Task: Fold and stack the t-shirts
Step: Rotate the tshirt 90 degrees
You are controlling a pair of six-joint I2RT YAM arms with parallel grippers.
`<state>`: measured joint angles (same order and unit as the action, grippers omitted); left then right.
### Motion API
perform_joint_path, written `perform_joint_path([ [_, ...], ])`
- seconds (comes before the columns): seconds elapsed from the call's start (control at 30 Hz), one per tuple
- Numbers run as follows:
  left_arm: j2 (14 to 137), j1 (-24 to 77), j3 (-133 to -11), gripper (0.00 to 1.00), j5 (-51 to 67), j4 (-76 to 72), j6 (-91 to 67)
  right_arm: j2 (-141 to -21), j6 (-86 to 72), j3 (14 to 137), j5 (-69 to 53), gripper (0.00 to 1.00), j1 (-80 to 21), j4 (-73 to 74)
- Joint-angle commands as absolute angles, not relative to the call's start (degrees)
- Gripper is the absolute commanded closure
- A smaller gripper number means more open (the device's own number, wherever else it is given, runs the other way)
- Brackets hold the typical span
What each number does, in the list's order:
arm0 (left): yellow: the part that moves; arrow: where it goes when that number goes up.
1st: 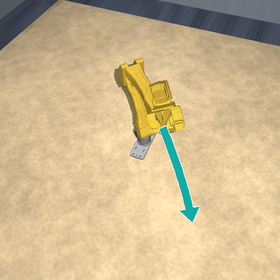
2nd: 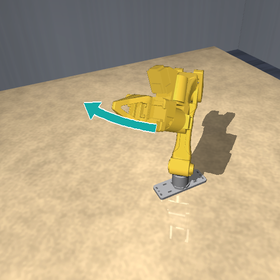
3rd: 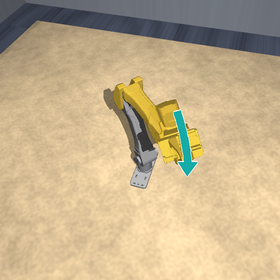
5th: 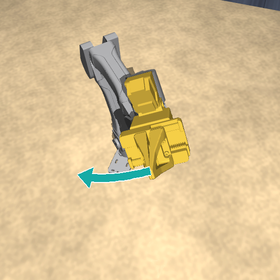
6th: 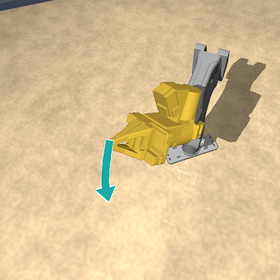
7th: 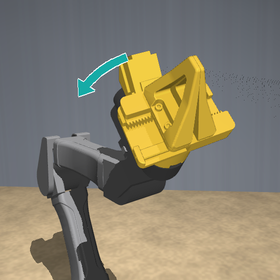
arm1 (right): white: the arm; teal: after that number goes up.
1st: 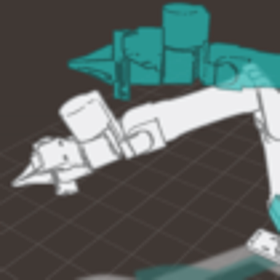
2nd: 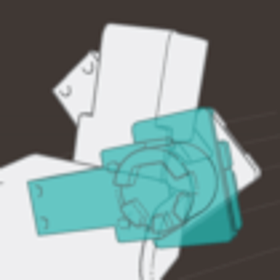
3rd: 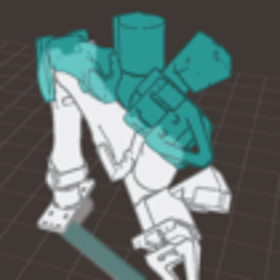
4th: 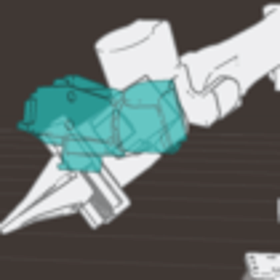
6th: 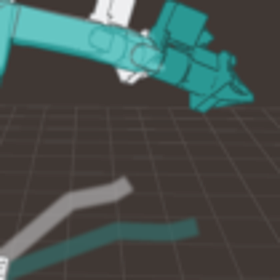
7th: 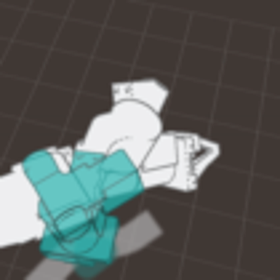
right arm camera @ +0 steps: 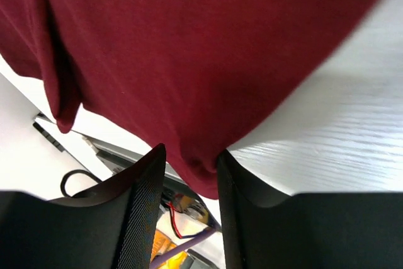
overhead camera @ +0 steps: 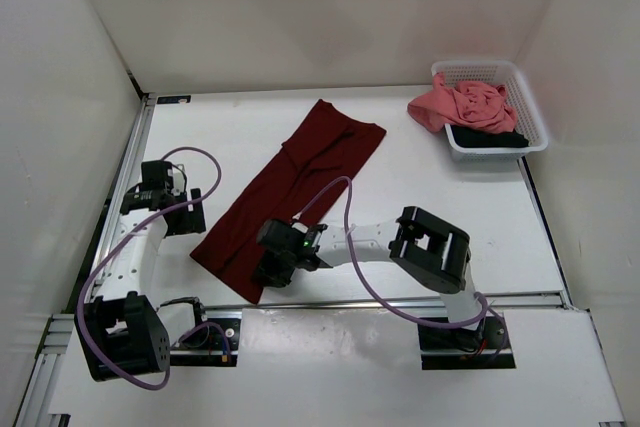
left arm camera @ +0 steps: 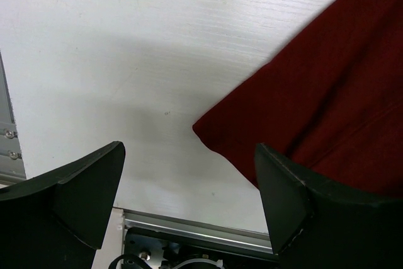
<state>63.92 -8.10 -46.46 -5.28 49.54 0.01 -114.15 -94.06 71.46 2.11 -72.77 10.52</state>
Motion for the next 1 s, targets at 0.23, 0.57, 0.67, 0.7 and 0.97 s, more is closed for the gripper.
perform_joint_path([
  [0.23,62.3,-8.3,-47.9,0.05,-4.8,49.1,0.0,-116.3,-95.2,69.7,-1.0,0.87,-73.0,13.4],
  [0.57,61.8,0.6,-49.6,0.06,-5.4,49.1,0.0,-95.7,-84.6,48.1,1.3,1.00,-62.8,13.4],
  [0.67,60.6,7.4,-49.6,0.07,-8.3,47.9,0.0,-89.9,-78.3,42.4,-1.4,1.00,-58.0,15.0],
  [0.7,59.4,13.2,-49.0,0.07,-9.0,47.4,0.0,-88.6,-77.2,39.8,-2.1,1.00,-56.9,15.0],
  [0.97,51.9,48.0,-40.7,0.07,-18.4,43.9,0.0,-84.0,-68.1,34.0,-9.9,1.00,-53.3,15.6],
])
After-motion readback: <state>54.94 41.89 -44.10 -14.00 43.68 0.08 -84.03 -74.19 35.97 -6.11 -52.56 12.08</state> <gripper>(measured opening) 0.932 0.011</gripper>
